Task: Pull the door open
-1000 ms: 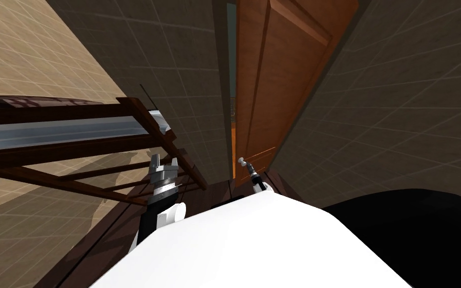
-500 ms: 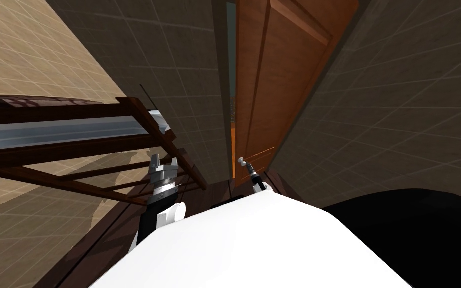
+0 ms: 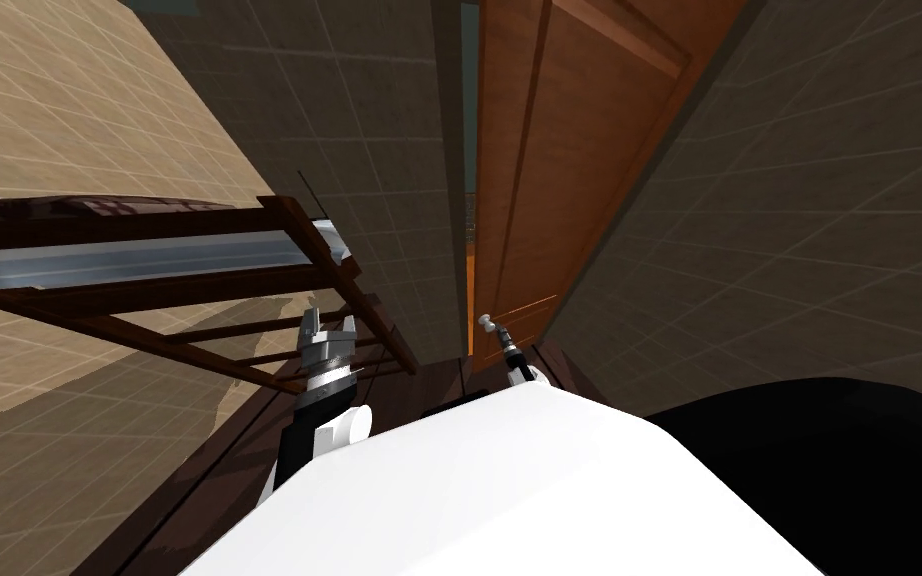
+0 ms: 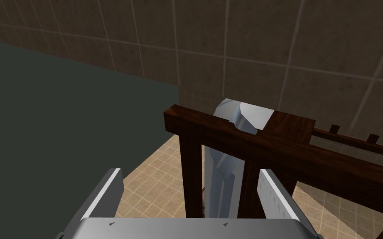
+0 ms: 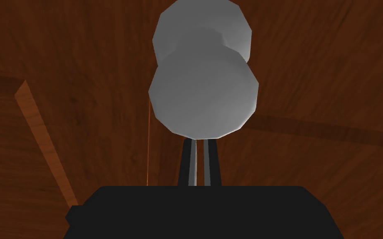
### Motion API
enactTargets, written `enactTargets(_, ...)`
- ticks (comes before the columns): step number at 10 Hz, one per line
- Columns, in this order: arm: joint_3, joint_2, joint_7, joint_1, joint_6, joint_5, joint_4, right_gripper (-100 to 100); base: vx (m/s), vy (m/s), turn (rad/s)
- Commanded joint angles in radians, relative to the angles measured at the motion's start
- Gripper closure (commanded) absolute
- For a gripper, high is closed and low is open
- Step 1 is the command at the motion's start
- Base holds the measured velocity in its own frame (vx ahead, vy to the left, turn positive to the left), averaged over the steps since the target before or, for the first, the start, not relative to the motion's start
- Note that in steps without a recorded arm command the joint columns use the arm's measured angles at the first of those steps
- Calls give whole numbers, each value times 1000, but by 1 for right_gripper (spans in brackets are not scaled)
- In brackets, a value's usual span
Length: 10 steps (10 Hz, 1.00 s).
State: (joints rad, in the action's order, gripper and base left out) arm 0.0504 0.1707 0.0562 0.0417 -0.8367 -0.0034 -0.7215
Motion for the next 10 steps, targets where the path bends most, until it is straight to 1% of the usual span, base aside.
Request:
enactTargets(1,-28,-17,-50,10,-10,-22,26,100,-60,-27,226)
enactTargets(2,2,9,11,8,-9,-7,20,-100,-32,-32,-7)
enactTargets(3,2,9,11,8,-9,-7,20,-100,-11,20,-32)
enactTargets(4,4,10,52,9,-11,6,21,-100,-19,69,7)
enactTargets(6,6,12,108,10,-14,22,24,-100,-29,52,-16)
enactTargets(8,9,13,165,12,-18,42,27,-100,-31,22,-17)
enactTargets(9,9,13,176,12,-18,42,27,-100,-21,11,-8)
enactTargets(10,10,14,214,13,-20,53,29,-100,-25,7,-14)
